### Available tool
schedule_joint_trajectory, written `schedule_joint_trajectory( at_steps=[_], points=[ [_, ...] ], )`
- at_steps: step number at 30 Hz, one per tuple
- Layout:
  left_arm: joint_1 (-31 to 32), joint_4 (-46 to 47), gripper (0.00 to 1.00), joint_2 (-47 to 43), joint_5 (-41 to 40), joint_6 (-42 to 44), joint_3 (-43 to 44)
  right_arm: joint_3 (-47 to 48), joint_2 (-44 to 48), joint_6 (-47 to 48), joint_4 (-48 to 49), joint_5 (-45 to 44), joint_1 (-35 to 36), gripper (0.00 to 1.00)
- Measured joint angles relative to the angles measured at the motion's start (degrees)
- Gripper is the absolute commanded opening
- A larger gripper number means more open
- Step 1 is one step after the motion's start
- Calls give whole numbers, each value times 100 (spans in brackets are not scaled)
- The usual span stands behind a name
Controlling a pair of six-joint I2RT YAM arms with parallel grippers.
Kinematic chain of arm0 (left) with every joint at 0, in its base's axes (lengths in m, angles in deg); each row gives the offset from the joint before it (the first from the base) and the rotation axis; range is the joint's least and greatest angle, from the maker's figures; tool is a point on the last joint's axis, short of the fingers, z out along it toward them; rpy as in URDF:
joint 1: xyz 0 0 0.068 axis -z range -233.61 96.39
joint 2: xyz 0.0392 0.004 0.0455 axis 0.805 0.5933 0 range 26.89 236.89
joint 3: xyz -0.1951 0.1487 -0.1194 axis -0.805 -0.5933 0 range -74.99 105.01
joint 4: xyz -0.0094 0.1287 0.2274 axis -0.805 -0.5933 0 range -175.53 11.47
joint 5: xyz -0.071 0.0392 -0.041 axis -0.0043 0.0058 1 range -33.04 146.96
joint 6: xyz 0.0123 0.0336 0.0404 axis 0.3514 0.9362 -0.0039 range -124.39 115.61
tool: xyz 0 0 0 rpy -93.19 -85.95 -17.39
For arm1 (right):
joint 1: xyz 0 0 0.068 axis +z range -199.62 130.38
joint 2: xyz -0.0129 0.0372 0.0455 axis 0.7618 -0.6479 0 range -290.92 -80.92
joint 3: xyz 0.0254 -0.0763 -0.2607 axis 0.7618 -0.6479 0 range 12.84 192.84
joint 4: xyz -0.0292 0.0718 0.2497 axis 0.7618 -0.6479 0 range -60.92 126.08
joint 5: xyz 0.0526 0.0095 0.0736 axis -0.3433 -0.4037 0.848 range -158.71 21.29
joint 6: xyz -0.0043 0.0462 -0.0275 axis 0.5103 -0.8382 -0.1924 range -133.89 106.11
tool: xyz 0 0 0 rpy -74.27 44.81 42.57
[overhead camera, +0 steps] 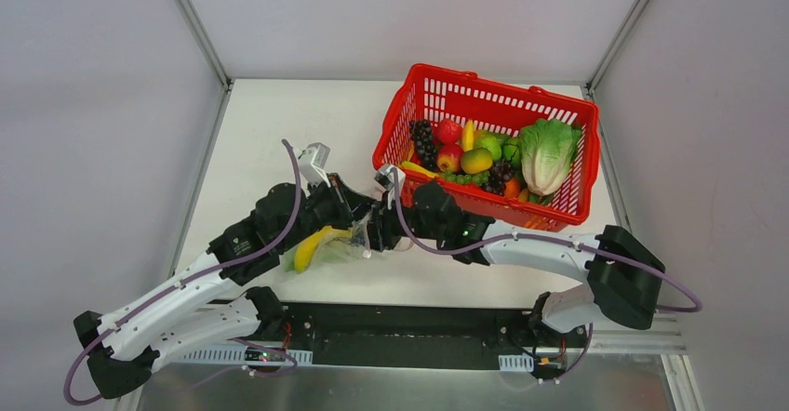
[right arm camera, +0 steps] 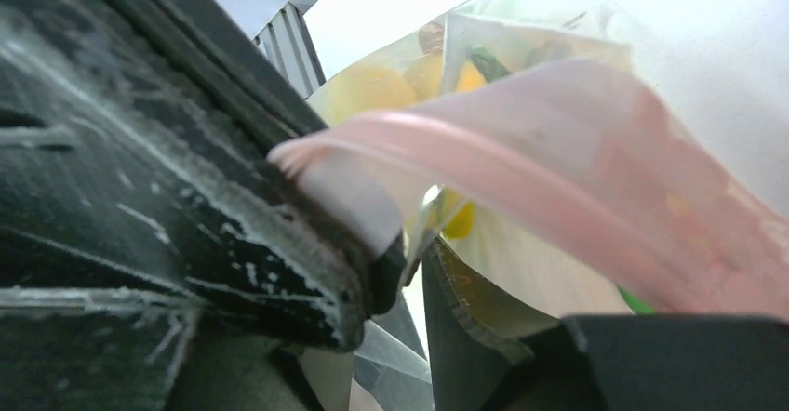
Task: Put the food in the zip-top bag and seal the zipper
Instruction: Adjust the fake fruit in the zipper food storage bag.
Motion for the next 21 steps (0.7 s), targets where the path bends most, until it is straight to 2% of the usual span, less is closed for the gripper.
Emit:
schedule_joint_trajectory(
  at_steps=[8, 11, 15, 21],
  points=[
    [-7, -79, 0, -22, -236, 17, -31, 173, -234, -282, -31, 369, -138, 33],
    [-4, -76, 0, -24, -267, 17, -31, 173, -229, -398, -63, 404, -232, 46],
    [7, -76, 0, -63, -243, 13, -31, 83, -31, -448, -210, 66, -361, 54],
    [11, -133, 0, -267, -275, 13, -31, -184, 791, -426, -562, -498, -511, 55]
  ],
)
